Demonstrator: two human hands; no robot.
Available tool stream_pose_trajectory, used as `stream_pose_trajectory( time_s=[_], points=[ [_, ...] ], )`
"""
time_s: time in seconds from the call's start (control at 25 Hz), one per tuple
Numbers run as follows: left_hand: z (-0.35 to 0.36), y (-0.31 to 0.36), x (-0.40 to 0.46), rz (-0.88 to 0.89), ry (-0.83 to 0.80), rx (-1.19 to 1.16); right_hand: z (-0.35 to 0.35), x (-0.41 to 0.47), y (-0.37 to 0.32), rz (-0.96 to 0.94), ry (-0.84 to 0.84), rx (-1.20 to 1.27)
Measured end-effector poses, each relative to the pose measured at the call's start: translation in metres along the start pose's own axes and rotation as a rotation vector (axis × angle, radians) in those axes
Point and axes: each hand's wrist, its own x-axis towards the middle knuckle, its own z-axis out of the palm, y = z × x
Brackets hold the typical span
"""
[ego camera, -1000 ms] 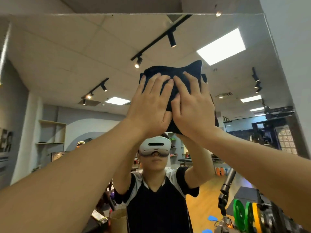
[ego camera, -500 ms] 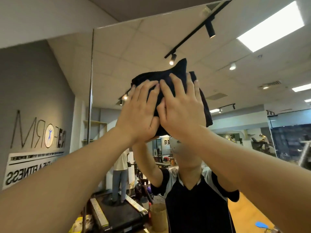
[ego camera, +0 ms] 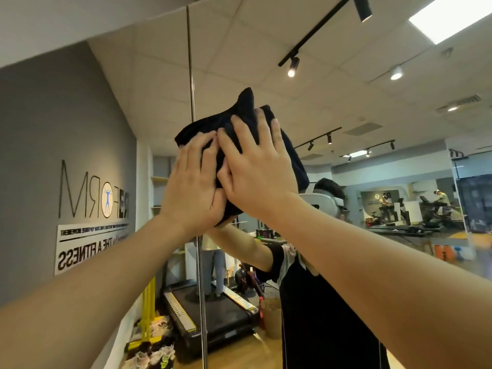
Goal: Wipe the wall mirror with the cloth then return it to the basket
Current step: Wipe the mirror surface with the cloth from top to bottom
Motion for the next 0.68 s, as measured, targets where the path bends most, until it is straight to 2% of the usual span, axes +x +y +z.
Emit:
stream_pose_trajectory(
  time_s=[0.36, 0.56, 0.68],
  points=[
    [0.014, 0.03, -0.068, -0.026, -0.011, 0.052, -0.002, -0.07, -0.002, -0.097, -0.022, 0.059],
    [0.025, 0.079, -0.073, -0.015, -0.082, 0.043, -0.02, -0.102, 0.04, -0.134, -0.033, 0.078],
    [0.039, 0.118, -0.066, 0.021, -0.063, 0.013, -0.035, -0.121, 0.08, -0.133, -0.029, 0.074]
  ],
)
